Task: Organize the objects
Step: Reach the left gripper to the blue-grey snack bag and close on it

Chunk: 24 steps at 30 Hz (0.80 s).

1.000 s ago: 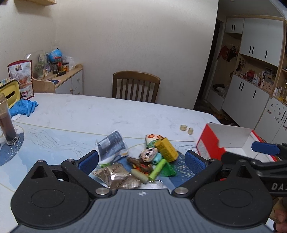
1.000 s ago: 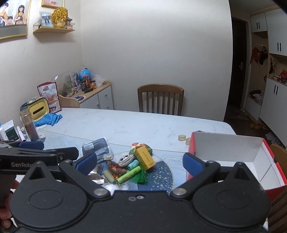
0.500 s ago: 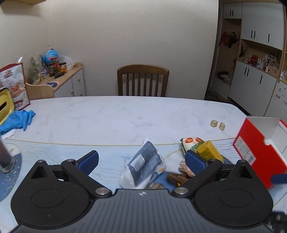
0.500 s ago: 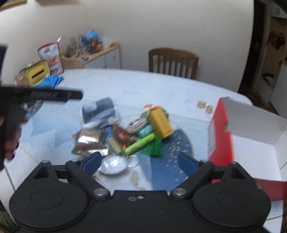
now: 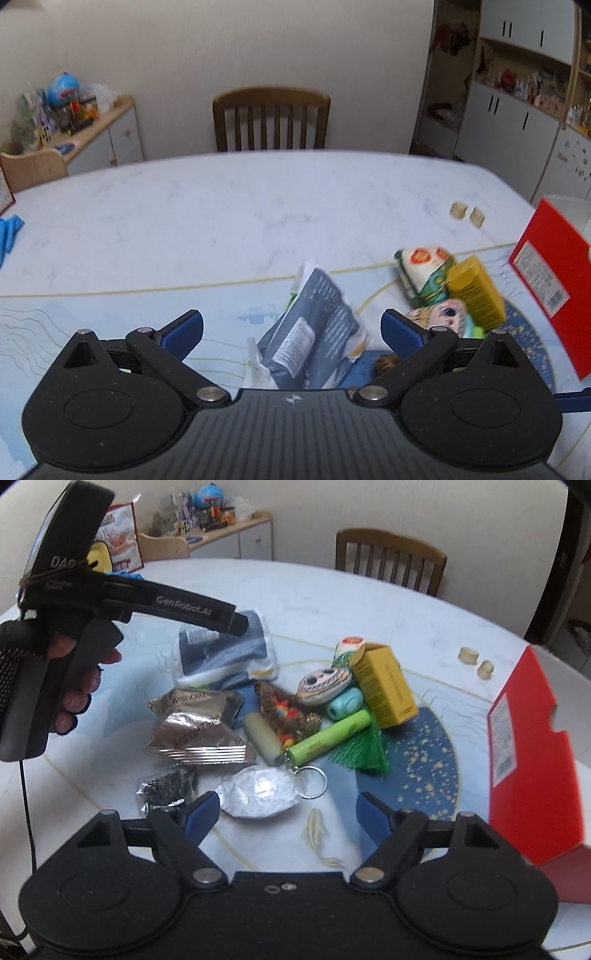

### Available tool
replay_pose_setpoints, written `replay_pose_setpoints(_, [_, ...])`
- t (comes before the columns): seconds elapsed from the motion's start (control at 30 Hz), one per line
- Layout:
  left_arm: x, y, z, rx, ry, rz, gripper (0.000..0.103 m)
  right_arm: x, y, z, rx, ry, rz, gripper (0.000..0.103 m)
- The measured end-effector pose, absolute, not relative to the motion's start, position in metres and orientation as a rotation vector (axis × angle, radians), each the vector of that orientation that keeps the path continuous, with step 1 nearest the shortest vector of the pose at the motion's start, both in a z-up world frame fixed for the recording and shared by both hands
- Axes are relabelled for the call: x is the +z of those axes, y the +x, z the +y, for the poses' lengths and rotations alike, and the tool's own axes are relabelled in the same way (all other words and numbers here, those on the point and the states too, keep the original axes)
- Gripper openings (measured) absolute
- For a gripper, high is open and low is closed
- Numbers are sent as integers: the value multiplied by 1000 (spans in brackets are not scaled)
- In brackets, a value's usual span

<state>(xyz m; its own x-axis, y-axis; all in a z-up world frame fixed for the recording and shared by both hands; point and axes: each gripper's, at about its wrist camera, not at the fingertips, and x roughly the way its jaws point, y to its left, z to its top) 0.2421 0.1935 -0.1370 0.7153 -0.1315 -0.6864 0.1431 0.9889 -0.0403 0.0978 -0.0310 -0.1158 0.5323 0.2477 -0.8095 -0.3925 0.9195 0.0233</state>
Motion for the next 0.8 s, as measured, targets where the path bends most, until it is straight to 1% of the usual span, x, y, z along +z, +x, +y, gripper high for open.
replay_pose_setpoints(0.1, [-148, 254, 200, -145, -19, 818, 102, -122, 102, -25, 396, -183, 950, 77])
replay_pose_setpoints(0.2, [-155, 262, 207, -160, -76, 848, 102, -128, 107, -21, 403, -186, 963, 72])
replay_pose_setpoints(0.27, [-157, 263, 208, -177, -87, 850, 100, -130, 110, -20, 406, -182, 969, 68])
replay_pose_setpoints(0.33, [-158, 265, 207, -194, -79, 859, 90, -131, 113, -19, 410, -176, 970, 65])
replay_pose_setpoints(0.37, [-159, 265, 206, -206, -76, 863, 87, -131, 114, -19, 415, -170, 971, 62])
replay_pose_setpoints(0.43, [-160, 264, 204, -224, -71, 869, 75, -132, 114, -17, 427, -173, 972, 59])
replay_pose_setpoints(0.47, [-160, 264, 204, -235, -76, 873, 72, -132, 114, -16, 430, -178, 972, 57])
replay_pose_setpoints(0.53, [-161, 265, 204, -246, -77, 881, 59, -131, 115, -15, 434, -183, 971, 55])
replay_pose_setpoints(0.67, [-159, 263, 204, -267, -65, 876, 48, -129, 114, -14, 432, -178, 970, 48])
replay_pose_setpoints(0.7, [-158, 262, 204, -274, -61, 874, 41, -129, 113, -14, 430, -179, 968, 47])
replay_pose_setpoints(0.8, [-154, 261, 201, -275, -40, 871, 36, -127, 111, -14, 431, -182, 965, 44])
